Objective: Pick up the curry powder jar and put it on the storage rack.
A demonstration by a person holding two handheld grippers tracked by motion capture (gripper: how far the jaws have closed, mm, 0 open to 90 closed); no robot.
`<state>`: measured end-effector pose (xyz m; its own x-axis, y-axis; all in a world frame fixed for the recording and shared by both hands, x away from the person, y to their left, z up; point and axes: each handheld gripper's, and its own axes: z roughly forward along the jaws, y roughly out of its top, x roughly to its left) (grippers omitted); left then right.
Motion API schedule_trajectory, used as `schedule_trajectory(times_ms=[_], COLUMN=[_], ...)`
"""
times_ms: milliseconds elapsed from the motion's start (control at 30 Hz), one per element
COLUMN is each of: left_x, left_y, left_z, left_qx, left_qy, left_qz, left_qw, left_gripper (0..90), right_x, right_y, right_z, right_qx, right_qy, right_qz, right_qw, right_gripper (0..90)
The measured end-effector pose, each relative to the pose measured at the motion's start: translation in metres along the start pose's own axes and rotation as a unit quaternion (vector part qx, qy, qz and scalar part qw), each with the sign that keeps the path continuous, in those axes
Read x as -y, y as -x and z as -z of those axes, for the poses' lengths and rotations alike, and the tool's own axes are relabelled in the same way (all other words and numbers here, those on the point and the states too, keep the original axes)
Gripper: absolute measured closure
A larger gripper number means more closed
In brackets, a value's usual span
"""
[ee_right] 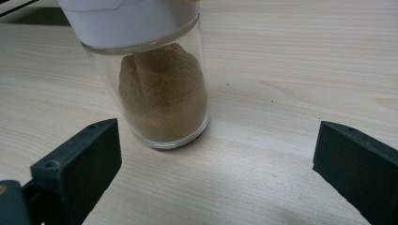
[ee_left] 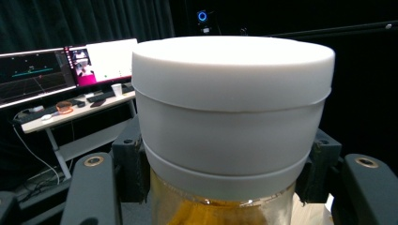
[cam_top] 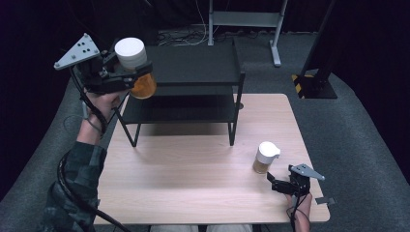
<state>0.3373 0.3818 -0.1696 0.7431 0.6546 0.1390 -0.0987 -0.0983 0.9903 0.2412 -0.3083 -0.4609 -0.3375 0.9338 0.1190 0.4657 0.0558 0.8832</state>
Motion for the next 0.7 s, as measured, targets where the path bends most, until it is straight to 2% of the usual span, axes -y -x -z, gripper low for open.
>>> schedule_trajectory(times_ms=[433,700], left_x=[-0.015,-0.018], left_y=[-0.006,-0.011], left_z=[-0.013,-0.022], left_qx=[-0.012,-0.023], left_qy=[-0.004,-0.003], left_qz=[-0.009,-0.004], left_qw=[0.9999,0.9997], left_gripper=[35.3,35.4], right_x=[-0.001,-0.001], right_y=[0.0,0.0], right_z=[0.0,0.0], right_qx=[-0.001,0.0], right_qy=[-0.002,-0.002], right_qz=[0.0,0.001], right_qw=[1.0,1.0], right_gripper=[0.5,0.5])
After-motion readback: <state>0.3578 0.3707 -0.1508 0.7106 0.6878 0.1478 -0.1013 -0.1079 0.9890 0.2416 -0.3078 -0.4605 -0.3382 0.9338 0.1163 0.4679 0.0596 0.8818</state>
